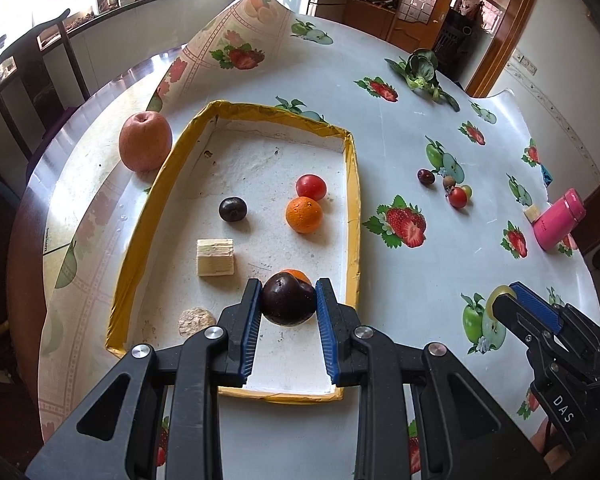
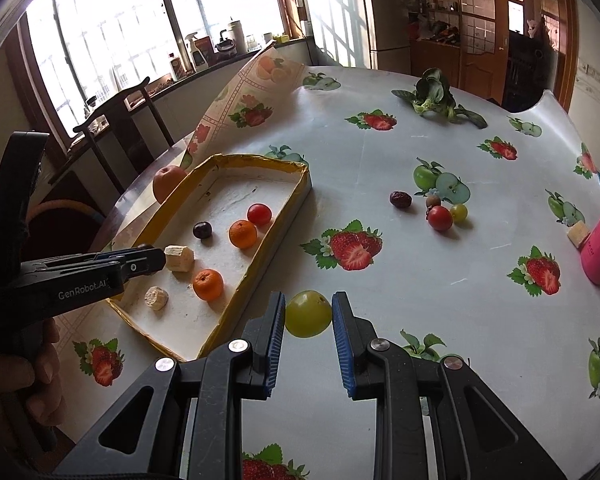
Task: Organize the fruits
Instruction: 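Carry the grape and the plum over the tray with both tools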
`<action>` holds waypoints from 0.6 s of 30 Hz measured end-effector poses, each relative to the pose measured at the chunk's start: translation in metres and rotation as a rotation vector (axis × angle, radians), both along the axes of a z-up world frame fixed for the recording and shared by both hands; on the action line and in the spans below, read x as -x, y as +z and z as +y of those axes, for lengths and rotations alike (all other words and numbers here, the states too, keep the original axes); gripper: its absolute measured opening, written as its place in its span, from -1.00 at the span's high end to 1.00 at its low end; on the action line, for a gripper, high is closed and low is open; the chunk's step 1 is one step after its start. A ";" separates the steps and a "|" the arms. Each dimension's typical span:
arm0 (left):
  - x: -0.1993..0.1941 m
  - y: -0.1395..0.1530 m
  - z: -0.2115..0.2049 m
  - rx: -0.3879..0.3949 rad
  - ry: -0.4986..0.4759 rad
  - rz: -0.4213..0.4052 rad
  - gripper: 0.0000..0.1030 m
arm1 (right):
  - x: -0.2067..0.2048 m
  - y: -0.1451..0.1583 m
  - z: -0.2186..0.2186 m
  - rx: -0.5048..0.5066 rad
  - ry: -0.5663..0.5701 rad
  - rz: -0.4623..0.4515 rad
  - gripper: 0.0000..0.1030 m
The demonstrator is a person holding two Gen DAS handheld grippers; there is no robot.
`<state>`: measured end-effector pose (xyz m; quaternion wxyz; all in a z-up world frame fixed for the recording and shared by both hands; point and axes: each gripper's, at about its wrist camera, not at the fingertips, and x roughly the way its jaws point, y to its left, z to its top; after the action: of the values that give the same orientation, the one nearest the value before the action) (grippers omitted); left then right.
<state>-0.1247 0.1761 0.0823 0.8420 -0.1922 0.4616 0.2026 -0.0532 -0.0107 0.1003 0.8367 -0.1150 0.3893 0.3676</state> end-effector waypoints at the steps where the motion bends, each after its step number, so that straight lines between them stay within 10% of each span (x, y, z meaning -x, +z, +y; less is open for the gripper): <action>1: 0.001 -0.001 0.001 0.000 0.003 0.002 0.53 | 0.000 0.000 0.001 0.000 0.001 0.002 0.52; 18: 0.011 -0.011 0.024 0.020 0.050 0.014 0.53 | 0.001 -0.006 0.024 0.005 0.040 0.029 0.53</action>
<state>-0.1356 0.2004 0.0713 0.8314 -0.2108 0.4646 0.2201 -0.0542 0.0138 0.0941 0.8232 -0.1196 0.3999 0.3849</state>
